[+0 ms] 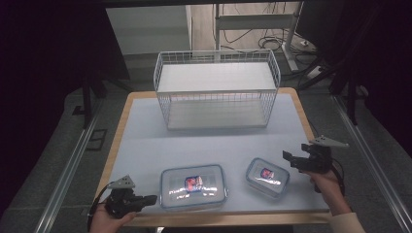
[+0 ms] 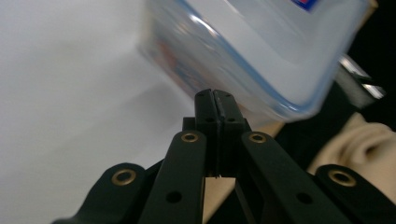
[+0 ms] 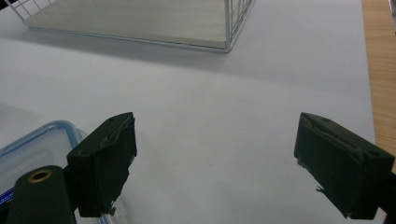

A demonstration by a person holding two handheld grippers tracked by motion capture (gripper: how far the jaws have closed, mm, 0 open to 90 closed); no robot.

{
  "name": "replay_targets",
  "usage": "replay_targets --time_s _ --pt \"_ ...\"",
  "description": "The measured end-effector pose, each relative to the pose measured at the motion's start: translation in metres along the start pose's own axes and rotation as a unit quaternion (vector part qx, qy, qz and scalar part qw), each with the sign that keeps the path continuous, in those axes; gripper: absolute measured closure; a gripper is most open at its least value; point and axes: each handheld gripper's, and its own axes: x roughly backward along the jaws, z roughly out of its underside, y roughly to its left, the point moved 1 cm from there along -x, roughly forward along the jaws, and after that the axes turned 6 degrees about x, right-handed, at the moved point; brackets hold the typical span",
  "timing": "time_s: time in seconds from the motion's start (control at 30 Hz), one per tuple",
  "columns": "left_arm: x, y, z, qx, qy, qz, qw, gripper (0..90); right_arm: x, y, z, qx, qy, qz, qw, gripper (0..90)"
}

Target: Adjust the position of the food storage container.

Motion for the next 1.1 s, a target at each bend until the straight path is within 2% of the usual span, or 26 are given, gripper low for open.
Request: replay_targets --time_s 0.1,0.2,0.33,0.37,0.4,0.57,0.67,0.7,0.8,1.1 --pt "-0.004 -0.004 0.004 -0.007 0.013 0.0 0.9999 90.0 -0.001 0.0 0.0 0.001 0.0 -0.001 1.0 13.0" --pt "-0.007 -0.01 0.01 -0.024 0.029 0.01 0.9992 90.0 -0.001 0.0 0.001 0.001 0.002 -0.001 1.0 13.0" --pt "-0.01 -0.017 0.014 -0.04 0.04 0.033 0.9979 90.0 -0.002 0.0 0.001 0.001 0.003 0.0 1.0 13.1" --pt "-0.01 -0.017 0.014 -0.04 0.04 0.033 0.9979 90.0 -0.002 0.0 0.001 0.001 0.004 0.0 1.0 13.1" --pt "-0.014 -0.022 0.016 -0.046 0.047 0.05 0.9966 90.0 -0.002 0.0 0.002 0.0 0.004 0.001 1.0 13.1" --pt "-0.025 -0.029 0.013 -0.059 0.057 0.077 0.9936 90.0 -0.003 0.0 0.002 0.001 0.006 0.001 1.0 13.1" --pt "-0.028 -0.031 0.01 -0.062 0.055 0.076 0.9937 90.0 -0.003 0.0 0.002 0.0 0.006 0.002 1.0 13.1" --pt "-0.031 -0.031 0.006 -0.062 0.045 0.076 0.9941 90.0 -0.003 -0.001 0.003 -0.001 0.006 0.002 1.0 13.1" --pt "-0.037 -0.032 0.001 -0.074 0.06 0.065 0.9933 90.0 -0.004 -0.001 0.003 -0.001 0.009 0.003 1.0 13.1" --pt "-0.045 -0.03 -0.009 -0.066 0.051 0.073 0.9938 90.0 -0.006 0.0 0.004 0.003 0.013 0.002 0.9999 13.1"
